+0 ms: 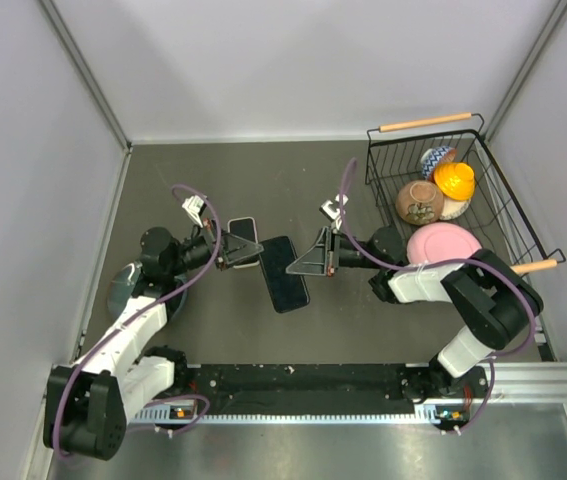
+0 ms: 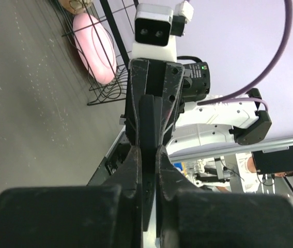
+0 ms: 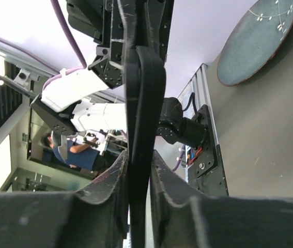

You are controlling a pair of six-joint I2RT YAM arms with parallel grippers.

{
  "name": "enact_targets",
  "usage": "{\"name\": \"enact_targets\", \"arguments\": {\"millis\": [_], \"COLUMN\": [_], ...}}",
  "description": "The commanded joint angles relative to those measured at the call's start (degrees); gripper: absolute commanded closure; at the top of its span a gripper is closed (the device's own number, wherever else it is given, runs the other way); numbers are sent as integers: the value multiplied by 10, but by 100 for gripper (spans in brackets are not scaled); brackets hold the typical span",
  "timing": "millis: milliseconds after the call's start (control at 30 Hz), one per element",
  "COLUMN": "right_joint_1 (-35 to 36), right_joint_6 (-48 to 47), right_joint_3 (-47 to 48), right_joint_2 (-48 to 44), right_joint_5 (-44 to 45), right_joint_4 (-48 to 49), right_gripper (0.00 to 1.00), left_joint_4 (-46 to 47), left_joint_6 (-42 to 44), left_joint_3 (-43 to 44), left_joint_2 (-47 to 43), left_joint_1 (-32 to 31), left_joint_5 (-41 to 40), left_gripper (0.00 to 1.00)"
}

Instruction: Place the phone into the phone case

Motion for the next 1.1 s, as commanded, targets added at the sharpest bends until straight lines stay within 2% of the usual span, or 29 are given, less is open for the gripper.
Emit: {"name": "enact_targets", "arguments": {"millis": [0, 33, 133, 200, 300, 333, 400, 433, 533, 667, 733, 867, 900, 933, 967, 1000, 1067], "right_joint_1": [-6, -6, -6, -6, -6, -6, -6, -6, -5, -6, -6, -6, -6, -6, -6, -6, -9], "right_joint_6": [1, -1, -6, -2, 2, 2, 2, -2, -15, -29, -27, -28, -28, -28, -29, -29, -33], "right_joint_3": [5, 5, 7, 20, 28, 29, 28, 28, 13, 7, 10, 16, 17, 19, 22, 25, 28], "right_joint_2": [-6, -9, -12, -7, 8, 10, 16, 15, -7, -21, -17, -10, -10, -11, -12, -14, -21], "right_joint_5": [-6, -6, 5, 10, 20, 26, 33, 38, 64, 82, 90, 100, 100, 100, 99, 98, 95], "right_joint_4": [191, 191, 191, 186, 182, 182, 183, 183, 191, 188, 188, 187, 184, 175, 167, 155, 134], "right_gripper": [71, 60, 46, 45, 62, 82, 95, 100, 100, 100, 100, 100, 100, 100, 96, 88, 77], "left_joint_4": [-12, -30, -163, -197, -185, -184, -184, -184, -182, -130, -123, -113, -109, -108, -108, -107, -107], "left_joint_6": [42, 79, 188, 221, 221, 221, 218, 218, 213, 201, 202, 202, 205, 207, 213, 217, 225], "left_joint_3": [34, 39, 70, 83, 86, 88, 91, 91, 89, 57, 55, 58, 59, 61, 61, 62, 66], "left_joint_2": [4, 3, -10, -10, 1, 2, 3, 2, -8, -31, -26, -2, 0, 3, 7, 7, 10], "left_joint_1": [-6, -8, -21, -30, -34, -34, -34, -34, -36, -87, -104, -119, -119, -119, -119, -119, -119], "left_joint_5": [5, 8, -15, -18, 2, 4, 7, 7, -2, -28, -33, -32, -28, -27, -23, -21, -16], "left_gripper": [100, 100, 100, 100, 100, 100, 100, 89, 63, 54, 53, 63, 75, 81, 94, 98, 100]}}
